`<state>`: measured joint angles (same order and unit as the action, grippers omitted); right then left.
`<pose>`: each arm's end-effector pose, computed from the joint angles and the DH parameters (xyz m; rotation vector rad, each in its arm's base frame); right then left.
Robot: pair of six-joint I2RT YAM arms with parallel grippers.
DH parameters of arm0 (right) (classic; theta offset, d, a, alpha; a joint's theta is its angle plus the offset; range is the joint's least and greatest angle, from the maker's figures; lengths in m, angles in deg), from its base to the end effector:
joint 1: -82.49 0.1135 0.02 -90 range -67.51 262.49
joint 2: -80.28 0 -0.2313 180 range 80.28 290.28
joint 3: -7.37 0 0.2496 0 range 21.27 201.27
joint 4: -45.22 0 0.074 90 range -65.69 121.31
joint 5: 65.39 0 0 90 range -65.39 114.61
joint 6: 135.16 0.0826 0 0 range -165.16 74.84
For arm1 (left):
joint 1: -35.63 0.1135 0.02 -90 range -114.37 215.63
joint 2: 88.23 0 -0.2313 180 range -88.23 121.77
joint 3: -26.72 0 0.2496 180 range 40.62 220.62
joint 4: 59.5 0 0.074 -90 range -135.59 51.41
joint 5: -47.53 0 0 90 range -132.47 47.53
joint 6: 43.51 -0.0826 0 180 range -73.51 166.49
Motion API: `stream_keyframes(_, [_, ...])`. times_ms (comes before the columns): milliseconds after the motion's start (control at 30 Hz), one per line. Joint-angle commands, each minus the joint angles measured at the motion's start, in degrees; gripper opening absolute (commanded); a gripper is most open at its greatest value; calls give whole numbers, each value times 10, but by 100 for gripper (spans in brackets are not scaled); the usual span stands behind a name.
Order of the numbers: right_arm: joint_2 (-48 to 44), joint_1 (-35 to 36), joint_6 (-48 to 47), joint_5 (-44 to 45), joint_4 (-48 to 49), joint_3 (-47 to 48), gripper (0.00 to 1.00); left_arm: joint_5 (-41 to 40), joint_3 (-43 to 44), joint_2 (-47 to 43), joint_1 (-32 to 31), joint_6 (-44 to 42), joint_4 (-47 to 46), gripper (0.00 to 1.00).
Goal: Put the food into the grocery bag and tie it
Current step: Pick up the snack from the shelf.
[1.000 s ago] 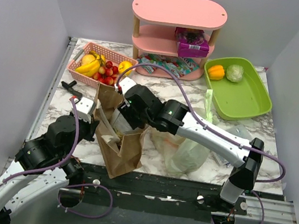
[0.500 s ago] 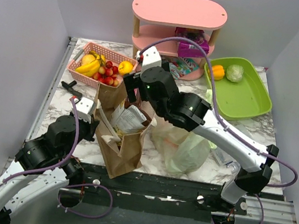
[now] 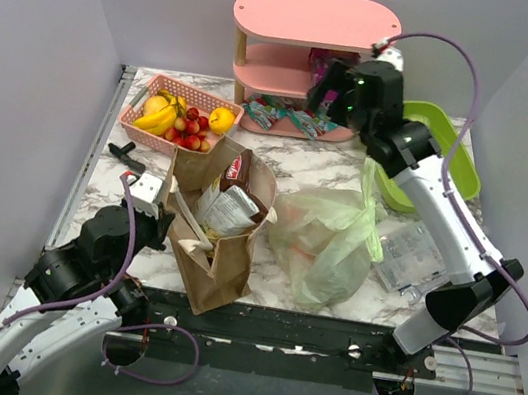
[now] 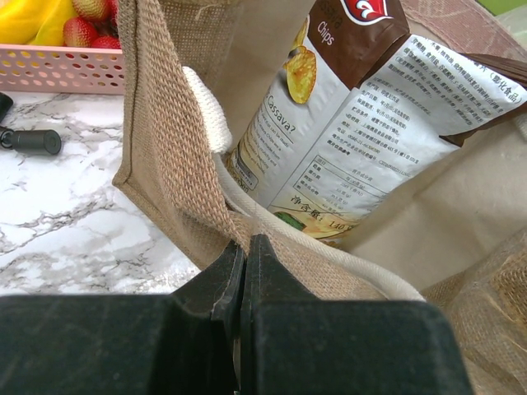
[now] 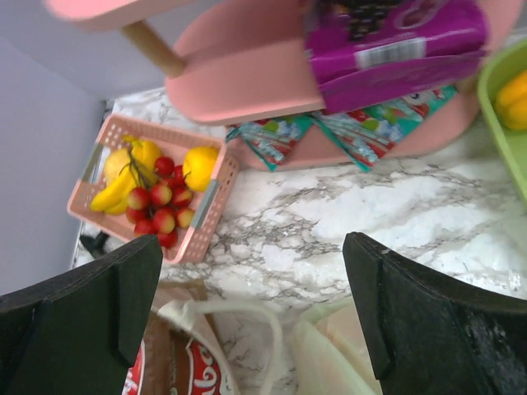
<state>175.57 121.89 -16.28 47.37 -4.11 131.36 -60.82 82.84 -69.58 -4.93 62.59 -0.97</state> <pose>0.3300 0.2297 0.4108 0.0896 1.9222 0.4227 0.1242 -0.0720 0.2845 0.1990 1.9246 -0.3531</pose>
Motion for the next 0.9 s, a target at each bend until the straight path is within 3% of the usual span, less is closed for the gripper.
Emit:
stream_keyframes(0, [-26,-112,104,-163,30,-50,100,22,-9,-6,2,0,-2,0])
stream_keyframes(400, [53,-276,178,-315,75,-51,100,19,-12,-19,3,2,-2,0])
stream_keyframes(867, [202,-314,170,-367,144,47,100,16,-15,-40,3,3,-4,0])
